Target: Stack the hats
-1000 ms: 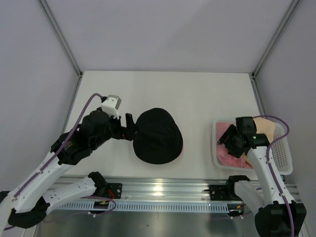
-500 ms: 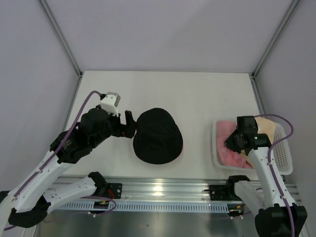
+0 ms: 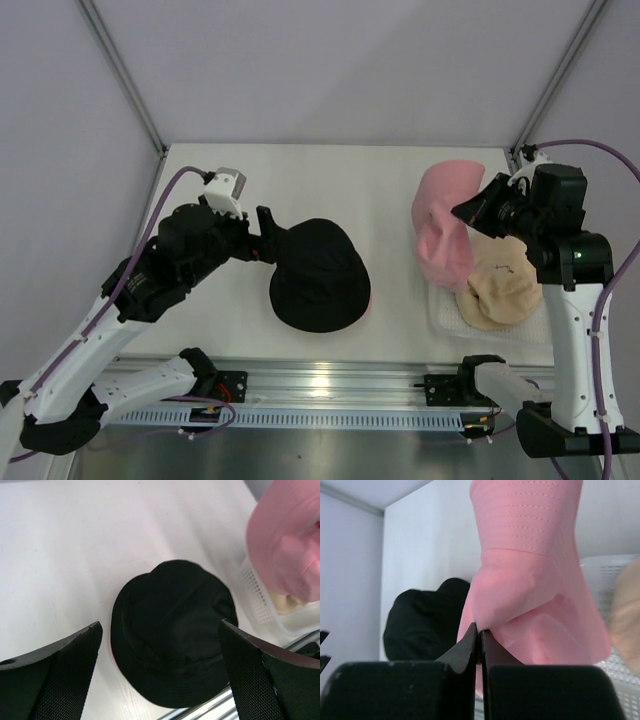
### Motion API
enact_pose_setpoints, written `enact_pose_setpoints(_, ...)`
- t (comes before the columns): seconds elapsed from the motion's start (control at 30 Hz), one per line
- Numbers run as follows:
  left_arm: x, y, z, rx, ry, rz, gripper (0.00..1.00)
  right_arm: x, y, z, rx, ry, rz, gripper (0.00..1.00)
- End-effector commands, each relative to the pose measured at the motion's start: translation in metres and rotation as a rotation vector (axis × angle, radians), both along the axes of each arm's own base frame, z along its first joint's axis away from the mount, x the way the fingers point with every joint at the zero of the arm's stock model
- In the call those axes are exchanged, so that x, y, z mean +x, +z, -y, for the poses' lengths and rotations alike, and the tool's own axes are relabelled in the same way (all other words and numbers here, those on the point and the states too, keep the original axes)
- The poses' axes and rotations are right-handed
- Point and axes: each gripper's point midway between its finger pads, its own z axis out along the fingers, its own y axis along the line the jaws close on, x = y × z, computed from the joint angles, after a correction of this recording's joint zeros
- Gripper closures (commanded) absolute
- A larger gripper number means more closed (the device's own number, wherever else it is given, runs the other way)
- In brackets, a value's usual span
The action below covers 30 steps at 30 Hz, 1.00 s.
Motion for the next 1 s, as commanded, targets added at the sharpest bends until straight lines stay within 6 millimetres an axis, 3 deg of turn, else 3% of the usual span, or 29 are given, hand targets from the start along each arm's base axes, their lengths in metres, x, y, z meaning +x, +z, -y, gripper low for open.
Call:
enact_pose_setpoints(0.0, 0.004, 0.044, 0.013, -0.072, -0.065, 0.114, 0.01, -0.015, 0.021, -0.032, 0.101, 0.18, 0.014, 1.0)
enact_pose_setpoints(0.13, 0.002, 0.052, 0.027, -0.125, -0.117, 0.115, 0.0, -0.017, 0.078, -0.053, 0.249, 0.259, 0.197, 1.0)
enact_pose_setpoints(0.3, 0.01, 0.056, 0.033, -0.162, -0.093, 0.113, 0.0, -0.023, 0.135, -0.082, 0.443, 0.432, 0.305, 1.0)
enact_pose_setpoints(0.43, 0.018, 0.064, 0.037, -0.163, -0.097, 0.18, 0.01, -0.031, 0.15, -0.102, 0.501, 0.576, 0.27, 1.0)
enact_pose_setpoints(0.47, 0.021, 0.056, 0.038, -0.145, -0.101, 0.19, 0.0, -0.026, 0.148, -0.106, 0.503, 0.592, 0.25, 1.0)
enact_pose_setpoints(0.5, 0.022, 0.066, 0.041, -0.14, -0.127, 0.251, 0.01, -0.029, 0.154, -0.11, 0.498, 0.613, 0.26, 1.0)
enact_pose_setpoints(0.7, 0.037, 0.063, 0.034, -0.126, -0.08, 0.269, 0.01, -0.035, 0.15, -0.145, 0.518, 0.727, 0.185, 1.0)
enact_pose_setpoints(0.8, 0.033, 0.077, 0.035, -0.171, -0.159, 0.361, 0.01, -0.042, 0.152, -0.158, 0.509, 0.773, 0.177, 1.0)
enact_pose_setpoints(0.83, 0.029, 0.073, 0.044, -0.192, -0.241, 0.386, 0.01, -0.041, 0.153, -0.162, 0.506, 0.783, 0.175, 1.0)
enact_pose_setpoints(0.97, 0.024, 0.076, 0.048, -0.205, -0.353, 0.454, 0.01, -0.044, 0.154, -0.175, 0.507, 0.836, 0.168, 1.0)
